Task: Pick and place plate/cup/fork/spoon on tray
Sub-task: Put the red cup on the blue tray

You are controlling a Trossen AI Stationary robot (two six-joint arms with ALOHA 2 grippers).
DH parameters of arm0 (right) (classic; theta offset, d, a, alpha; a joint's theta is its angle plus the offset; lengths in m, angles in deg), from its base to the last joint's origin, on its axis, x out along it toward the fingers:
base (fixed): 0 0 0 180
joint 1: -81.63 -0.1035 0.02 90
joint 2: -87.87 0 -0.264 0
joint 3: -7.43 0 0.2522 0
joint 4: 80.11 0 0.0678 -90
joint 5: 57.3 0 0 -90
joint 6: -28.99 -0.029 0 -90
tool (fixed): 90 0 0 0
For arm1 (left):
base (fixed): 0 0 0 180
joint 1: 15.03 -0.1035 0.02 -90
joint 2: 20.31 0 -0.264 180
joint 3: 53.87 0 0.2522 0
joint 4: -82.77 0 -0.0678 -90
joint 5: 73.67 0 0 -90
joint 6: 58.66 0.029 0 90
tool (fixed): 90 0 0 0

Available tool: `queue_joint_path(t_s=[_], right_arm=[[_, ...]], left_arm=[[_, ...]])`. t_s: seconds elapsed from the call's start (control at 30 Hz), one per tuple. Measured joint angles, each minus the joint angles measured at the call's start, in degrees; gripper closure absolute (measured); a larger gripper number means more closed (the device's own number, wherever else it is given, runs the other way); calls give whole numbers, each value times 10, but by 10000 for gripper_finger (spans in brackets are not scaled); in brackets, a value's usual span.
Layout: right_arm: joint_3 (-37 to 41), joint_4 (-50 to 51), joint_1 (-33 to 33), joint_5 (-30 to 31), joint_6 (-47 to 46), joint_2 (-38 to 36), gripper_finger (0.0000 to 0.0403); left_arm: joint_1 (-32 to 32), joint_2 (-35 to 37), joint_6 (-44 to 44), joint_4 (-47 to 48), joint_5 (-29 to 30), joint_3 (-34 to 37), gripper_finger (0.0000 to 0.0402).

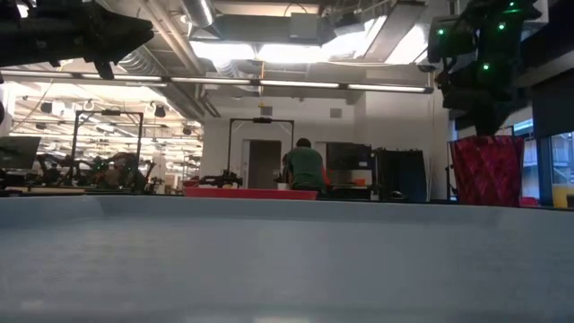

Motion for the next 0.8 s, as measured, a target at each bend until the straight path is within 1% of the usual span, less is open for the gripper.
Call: queue_joint_path(t_s=[0.17, 0.3, 0.4, 0.53, 0.6, 0.7, 0.8], right_arm=[[0, -64, 0, -50, 70, 0, 391], [0, -124, 0, -60, 108, 0, 391], [0, -154, 0, -78, 126, 0, 391], [0, -171, 0, -140, 129, 0, 391], [0, -172, 0, -158, 129, 0, 391], [0, -166, 0, -160, 135, 1, 389], [1, -156, 0, -162, 119, 4, 377]], left_arm=[[0, 0, -1, 0, 0, 0, 314], [0, 0, -1, 0, 0, 0, 314], [0, 0, -1, 0, 0, 0, 314], [0, 0, -1, 1, 0, 0, 314], [0, 0, -1, 2, 0, 0, 314], [0, 0, 0, 2, 0, 0, 314], [0, 0, -1, 2, 0, 0, 314]])
